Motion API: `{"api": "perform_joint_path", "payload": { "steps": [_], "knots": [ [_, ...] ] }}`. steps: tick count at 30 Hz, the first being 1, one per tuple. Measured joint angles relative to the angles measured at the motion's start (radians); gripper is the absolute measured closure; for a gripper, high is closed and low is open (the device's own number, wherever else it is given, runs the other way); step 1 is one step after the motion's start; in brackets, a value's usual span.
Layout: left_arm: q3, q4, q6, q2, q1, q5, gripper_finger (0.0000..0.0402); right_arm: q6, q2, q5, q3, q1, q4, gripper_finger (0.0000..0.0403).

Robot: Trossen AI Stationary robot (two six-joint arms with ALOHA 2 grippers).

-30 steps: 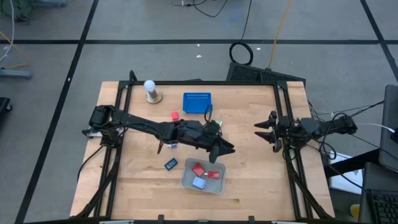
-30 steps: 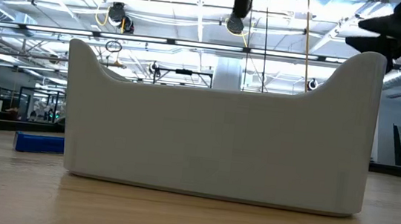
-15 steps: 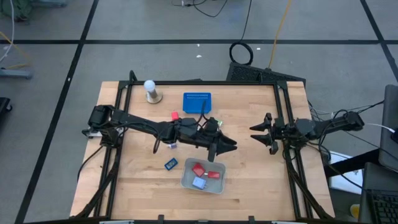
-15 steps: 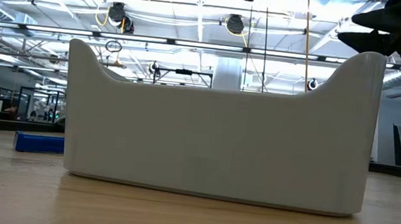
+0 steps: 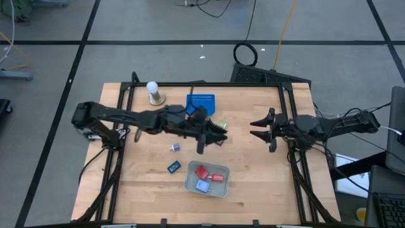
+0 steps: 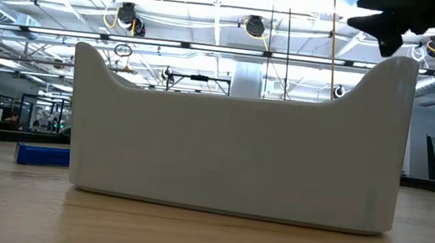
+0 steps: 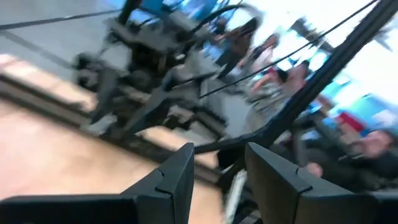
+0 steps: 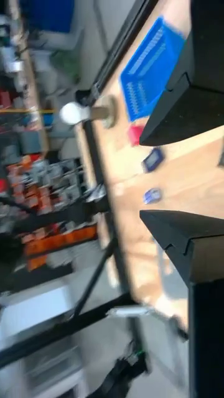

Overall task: Pick & Place Office items
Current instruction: Put the green charger adapter into the gray bin

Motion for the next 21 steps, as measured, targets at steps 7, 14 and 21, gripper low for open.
{"api": "perform_joint_path", "payload": {
  "steps": [7, 14, 21],
  "knots": [
    [0.0, -0.249, 0.104, -0.14, 0.003, -0.072, 0.0256, 0.065, 0.218, -0.106, 0.237, -0.093, -0.164, 0.0232],
    [0.0, -0.439, 0.159, -0.235, 0.003, -0.081, 0.0256, 0.128, 0.396, -0.148, 0.417, -0.188, -0.281, 0.0232],
    [0.0, -0.545, 0.183, -0.272, -0.002, -0.086, 0.0256, 0.13, 0.597, -0.224, 0.634, -0.283, -0.534, 0.0231]
  ]
}}
